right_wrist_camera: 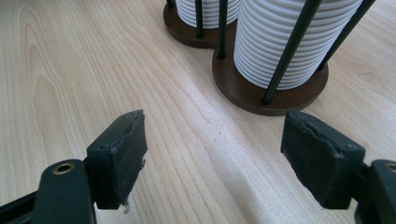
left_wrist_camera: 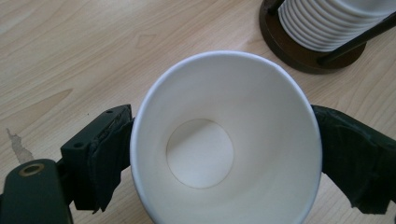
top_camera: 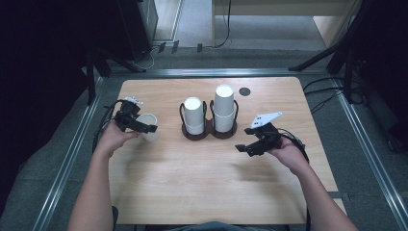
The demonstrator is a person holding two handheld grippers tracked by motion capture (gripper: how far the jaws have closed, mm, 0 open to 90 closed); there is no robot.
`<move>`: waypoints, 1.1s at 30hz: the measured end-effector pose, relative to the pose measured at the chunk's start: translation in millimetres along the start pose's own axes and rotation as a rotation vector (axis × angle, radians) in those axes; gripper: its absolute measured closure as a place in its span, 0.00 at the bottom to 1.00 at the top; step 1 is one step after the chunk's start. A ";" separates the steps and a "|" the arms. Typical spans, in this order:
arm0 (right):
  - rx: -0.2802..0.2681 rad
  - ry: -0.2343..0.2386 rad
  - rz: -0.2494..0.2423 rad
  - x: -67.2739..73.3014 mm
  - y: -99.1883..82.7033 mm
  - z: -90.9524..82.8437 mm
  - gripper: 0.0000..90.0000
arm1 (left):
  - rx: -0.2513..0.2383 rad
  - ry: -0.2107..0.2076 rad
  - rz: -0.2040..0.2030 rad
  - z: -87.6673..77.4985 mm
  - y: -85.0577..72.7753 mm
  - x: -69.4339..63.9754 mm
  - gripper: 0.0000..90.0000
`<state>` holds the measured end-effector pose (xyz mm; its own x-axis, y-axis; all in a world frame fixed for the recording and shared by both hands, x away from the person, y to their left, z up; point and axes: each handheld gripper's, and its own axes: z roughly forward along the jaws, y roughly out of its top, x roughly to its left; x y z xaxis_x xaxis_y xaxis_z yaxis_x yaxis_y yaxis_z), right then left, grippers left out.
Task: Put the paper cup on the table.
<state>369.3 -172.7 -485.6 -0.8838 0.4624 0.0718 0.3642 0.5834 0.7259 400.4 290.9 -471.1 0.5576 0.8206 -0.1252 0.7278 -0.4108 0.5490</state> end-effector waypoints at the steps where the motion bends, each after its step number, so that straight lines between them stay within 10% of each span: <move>1: 0.000 0.001 0.002 0.0 0.0 -0.1 0.25 | -0.004 -0.001 -0.003 -1.2 0.0 0.3 0.11; 33: 0.003 0.002 -0.011 -0.2 -0.2 -2.2 0.25 | -0.158 -0.040 -0.034 -42.9 14.3 -16.5 0.13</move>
<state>368.8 -174.4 -484.3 -0.8883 0.4547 0.0648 0.3551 0.5903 0.7249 384.5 288.5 -425.7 0.5517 0.8150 -0.1772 0.6765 -0.3130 0.6666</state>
